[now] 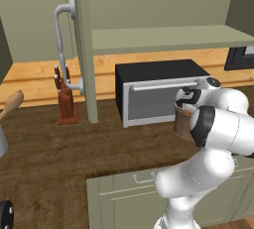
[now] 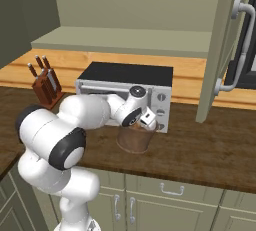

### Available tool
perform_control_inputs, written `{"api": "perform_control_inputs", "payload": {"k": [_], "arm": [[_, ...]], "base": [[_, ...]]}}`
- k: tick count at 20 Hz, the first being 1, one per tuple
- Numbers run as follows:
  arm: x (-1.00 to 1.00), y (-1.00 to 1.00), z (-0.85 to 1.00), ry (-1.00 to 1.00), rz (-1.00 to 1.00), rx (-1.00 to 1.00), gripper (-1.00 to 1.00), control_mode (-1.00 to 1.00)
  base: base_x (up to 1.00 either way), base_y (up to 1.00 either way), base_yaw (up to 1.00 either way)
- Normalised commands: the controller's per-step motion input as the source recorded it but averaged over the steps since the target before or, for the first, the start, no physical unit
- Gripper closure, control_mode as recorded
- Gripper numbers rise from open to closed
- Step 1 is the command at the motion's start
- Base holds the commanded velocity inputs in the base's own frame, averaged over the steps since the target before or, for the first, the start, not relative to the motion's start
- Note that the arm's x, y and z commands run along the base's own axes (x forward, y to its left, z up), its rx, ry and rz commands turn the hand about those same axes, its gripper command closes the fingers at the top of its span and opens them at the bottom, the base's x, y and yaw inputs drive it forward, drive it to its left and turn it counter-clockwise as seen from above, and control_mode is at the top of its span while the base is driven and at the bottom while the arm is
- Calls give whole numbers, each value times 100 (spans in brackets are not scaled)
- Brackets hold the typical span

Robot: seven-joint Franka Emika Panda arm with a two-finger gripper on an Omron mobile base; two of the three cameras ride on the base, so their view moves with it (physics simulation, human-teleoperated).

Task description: Open the cabinet, pick up the bread from the cabinet and place it in the basket. Then move the basket to the dining counter.

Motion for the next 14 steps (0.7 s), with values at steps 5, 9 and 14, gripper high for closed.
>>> {"api": "perform_control_inputs", "payload": {"k": [5, 9, 14], "arm": [[-16, 0, -19, 0, -2, 0, -100, -100], [-28, 0, 0, 0, -2, 0, -100, -100], [-38, 0, 4, 0, -1, 0, -100, -100]], "base": [[0, 0, 0], [0, 0, 0], [0, 0, 0]]}}
